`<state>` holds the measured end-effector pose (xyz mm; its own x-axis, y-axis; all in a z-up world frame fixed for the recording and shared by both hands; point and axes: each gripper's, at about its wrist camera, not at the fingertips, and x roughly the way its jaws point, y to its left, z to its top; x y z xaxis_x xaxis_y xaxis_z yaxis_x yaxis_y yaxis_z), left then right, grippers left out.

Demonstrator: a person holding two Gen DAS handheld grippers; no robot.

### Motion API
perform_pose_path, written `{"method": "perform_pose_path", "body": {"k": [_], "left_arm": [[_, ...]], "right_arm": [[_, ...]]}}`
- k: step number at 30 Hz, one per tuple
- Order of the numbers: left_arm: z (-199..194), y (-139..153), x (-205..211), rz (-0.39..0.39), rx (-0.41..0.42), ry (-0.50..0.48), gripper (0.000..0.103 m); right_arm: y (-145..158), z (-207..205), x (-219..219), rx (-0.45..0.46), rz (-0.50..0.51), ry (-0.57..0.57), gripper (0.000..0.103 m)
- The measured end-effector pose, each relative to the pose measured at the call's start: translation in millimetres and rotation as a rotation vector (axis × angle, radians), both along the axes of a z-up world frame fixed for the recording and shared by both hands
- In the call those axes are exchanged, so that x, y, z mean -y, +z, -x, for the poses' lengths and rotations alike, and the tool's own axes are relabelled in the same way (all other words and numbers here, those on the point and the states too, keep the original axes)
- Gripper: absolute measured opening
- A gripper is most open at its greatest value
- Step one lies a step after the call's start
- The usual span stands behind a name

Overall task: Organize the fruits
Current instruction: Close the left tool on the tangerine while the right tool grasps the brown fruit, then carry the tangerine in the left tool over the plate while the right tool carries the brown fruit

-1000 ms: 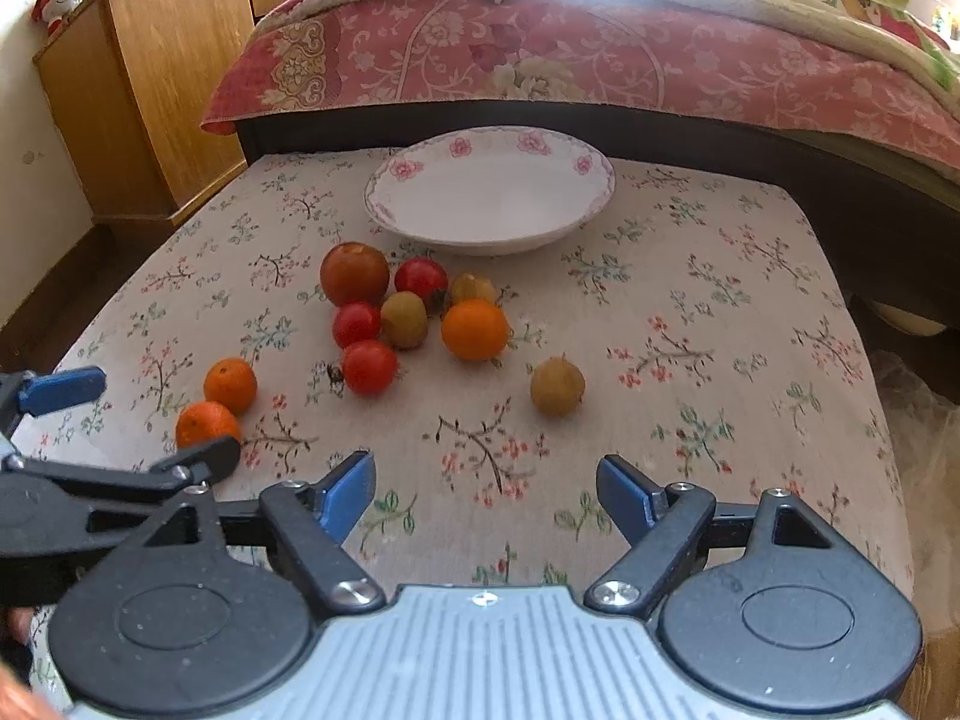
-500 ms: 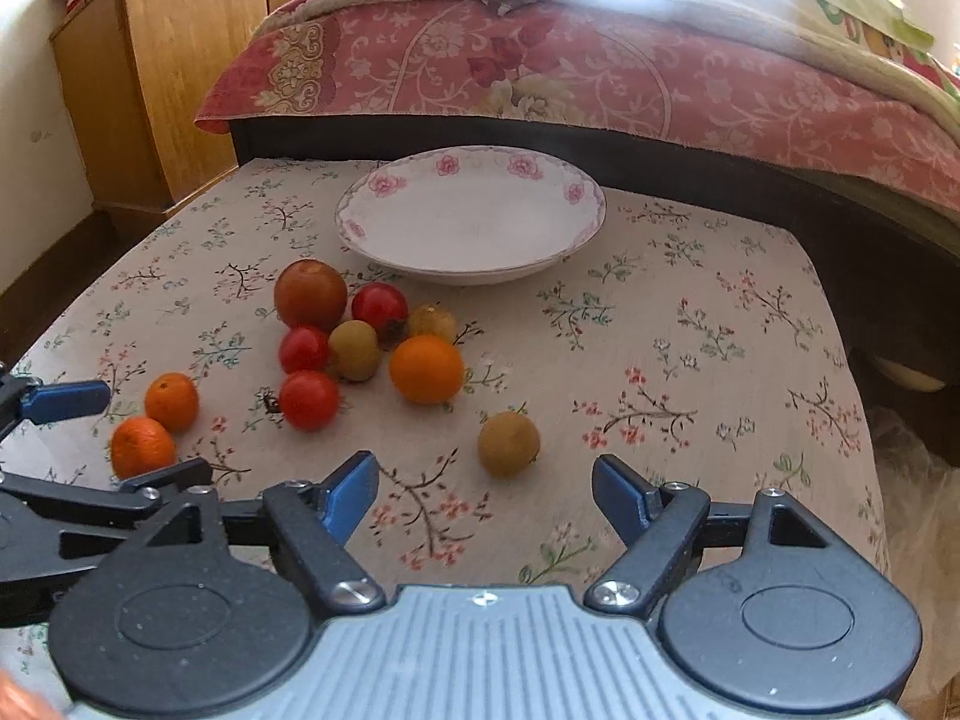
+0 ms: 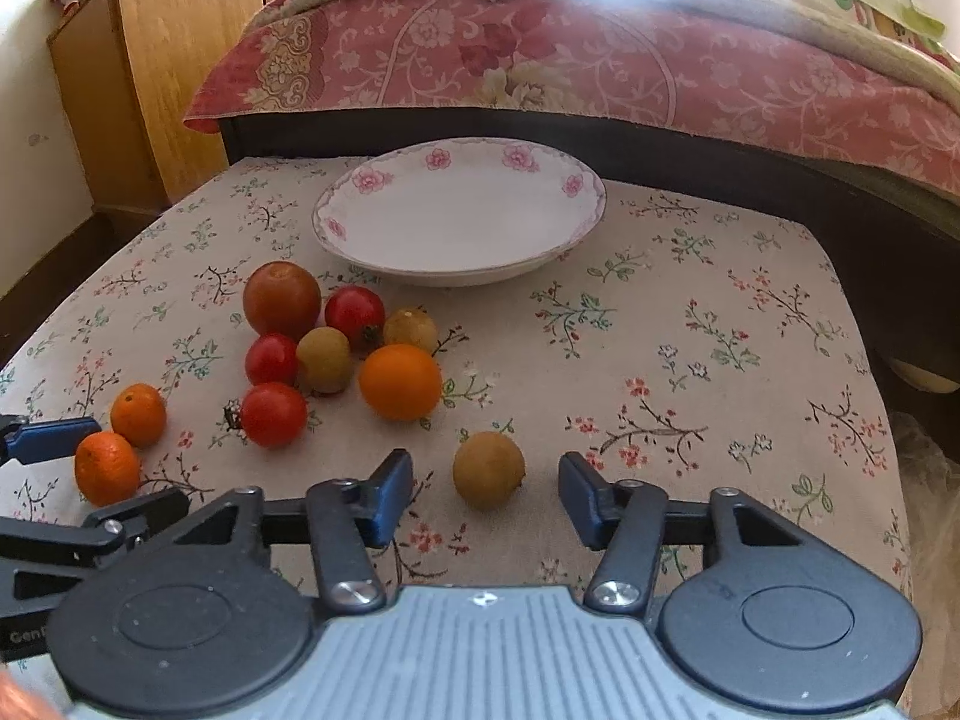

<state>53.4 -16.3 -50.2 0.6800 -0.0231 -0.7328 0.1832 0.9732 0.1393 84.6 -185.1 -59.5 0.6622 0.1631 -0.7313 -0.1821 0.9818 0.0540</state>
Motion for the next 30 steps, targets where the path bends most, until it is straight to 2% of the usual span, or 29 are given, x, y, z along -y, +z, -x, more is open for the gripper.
{"method": "perform_pose_path", "body": {"k": [3, 5, 7, 9, 15, 22, 30], "left_arm": [[-0.7, 0.0, -2.0, 0.019, -0.011, 0.01, 0.081], [-0.2, 0.5, -4.2, 0.036, -0.024, 0.009, 0.078], [0.0, 1.7, -6.3, 0.078, -0.041, -0.013, 0.063], [-0.2, 2.9, -6.1, 0.097, -0.057, -0.022, 0.057], [1.1, 4.8, -4.2, 0.091, -0.067, -0.031, 0.044], [0.5, 8.4, -1.1, 0.112, -0.081, -0.056, 0.043], [0.5, 27.2, 12.8, 0.13, -0.022, -0.107, 0.043]], "right_arm": [[0.3, -1.9, -1.1, 0.009, 0.001, 0.005, 0.044], [0.1, -2.2, -1.7, 0.012, 0.008, 0.009, 0.038], [0.1, -2.1, -1.7, 0.01, 0.011, 0.008, 0.03], [0.8, -2.6, -1.4, 0.008, 0.014, 0.008, 0.03], [3.7, 1.3, -0.5, -0.001, 0.002, 0.024, 0.03], [11.5, 9.2, 3.0, 0.01, -0.016, 0.031, 0.03], [20.6, 16.7, 8.1, 0.027, -0.027, 0.027, 0.03]]}}
